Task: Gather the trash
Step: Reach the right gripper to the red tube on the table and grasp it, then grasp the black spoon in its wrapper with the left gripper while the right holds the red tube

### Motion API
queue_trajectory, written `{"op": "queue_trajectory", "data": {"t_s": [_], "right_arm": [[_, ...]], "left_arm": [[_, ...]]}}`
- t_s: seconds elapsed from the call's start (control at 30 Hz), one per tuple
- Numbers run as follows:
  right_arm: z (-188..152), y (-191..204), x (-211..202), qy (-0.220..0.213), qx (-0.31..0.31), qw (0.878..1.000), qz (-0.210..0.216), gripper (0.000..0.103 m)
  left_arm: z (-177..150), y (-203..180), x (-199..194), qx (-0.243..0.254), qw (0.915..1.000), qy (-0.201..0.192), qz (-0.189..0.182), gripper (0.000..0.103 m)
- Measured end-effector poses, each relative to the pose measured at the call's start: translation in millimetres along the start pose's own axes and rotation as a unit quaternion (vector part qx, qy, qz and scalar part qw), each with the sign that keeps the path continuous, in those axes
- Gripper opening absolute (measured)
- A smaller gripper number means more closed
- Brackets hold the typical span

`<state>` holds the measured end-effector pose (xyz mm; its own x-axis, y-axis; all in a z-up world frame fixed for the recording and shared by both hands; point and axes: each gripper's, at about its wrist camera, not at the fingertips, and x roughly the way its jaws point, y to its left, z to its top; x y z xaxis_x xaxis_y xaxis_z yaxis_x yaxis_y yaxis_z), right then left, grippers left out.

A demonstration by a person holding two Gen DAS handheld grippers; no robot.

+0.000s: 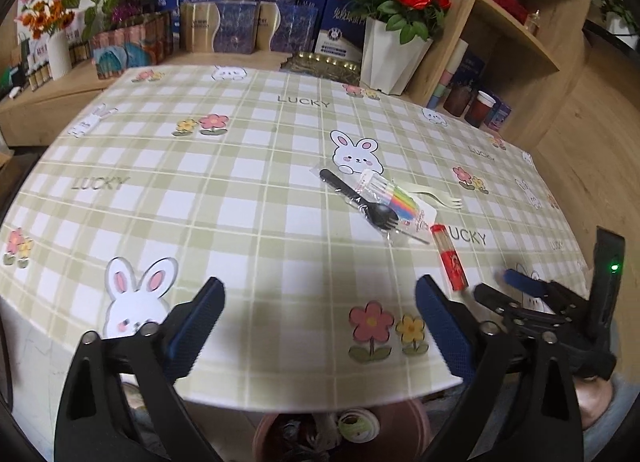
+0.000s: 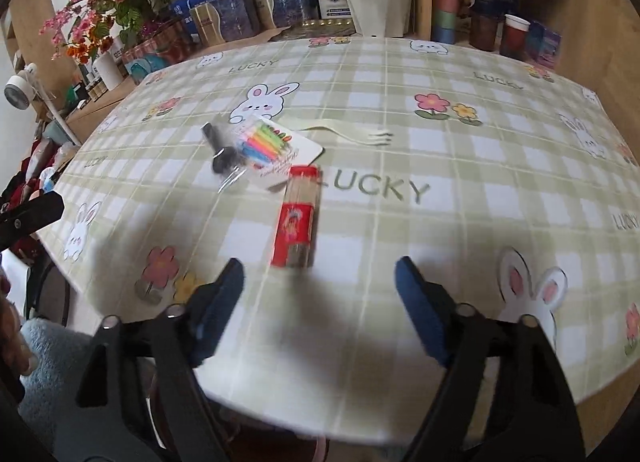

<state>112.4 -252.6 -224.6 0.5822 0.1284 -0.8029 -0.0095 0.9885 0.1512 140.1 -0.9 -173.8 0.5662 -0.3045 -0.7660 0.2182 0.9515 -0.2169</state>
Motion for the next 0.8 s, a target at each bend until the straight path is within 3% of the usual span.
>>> {"op": "queue_trajectory", "data": {"t_s": [0.13, 0.37, 0.43, 0.47, 0.7, 0.8], "right_arm": [[15, -1, 25, 0.014, 0.014, 1.000, 0.001, 0.057], [25, 15, 42, 0.016, -0.015, 1.000, -0.012, 0.050], [25, 21, 43, 0.013, -0.036, 0.999, -0.028, 0.029], [25, 20, 43, 0.011, -0.038, 0.999, -0.025, 0.026], [20, 6, 36, 0.006, -0.028, 0.999, -0.026, 0.026], [17, 0, 34, 0.003, -0.022, 0.999, -0.024, 0.026]], "left_arm": [[10, -7, 20, -0.003, 0.9999, 0.014, -0.003, 0.084], [19, -17, 49, -0.011, 0.9992, 0.036, -0.011, 0.079], [22, -20, 58, -0.016, 0.9988, 0.043, -0.016, 0.076], [24, -22, 62, -0.019, 0.9986, 0.046, -0.018, 0.075], [41, -36, 97, -0.036, 0.9974, 0.060, -0.015, 0.069], [48, -54, 109, 0.000, 0.9987, 0.049, 0.012, 0.069]]}}
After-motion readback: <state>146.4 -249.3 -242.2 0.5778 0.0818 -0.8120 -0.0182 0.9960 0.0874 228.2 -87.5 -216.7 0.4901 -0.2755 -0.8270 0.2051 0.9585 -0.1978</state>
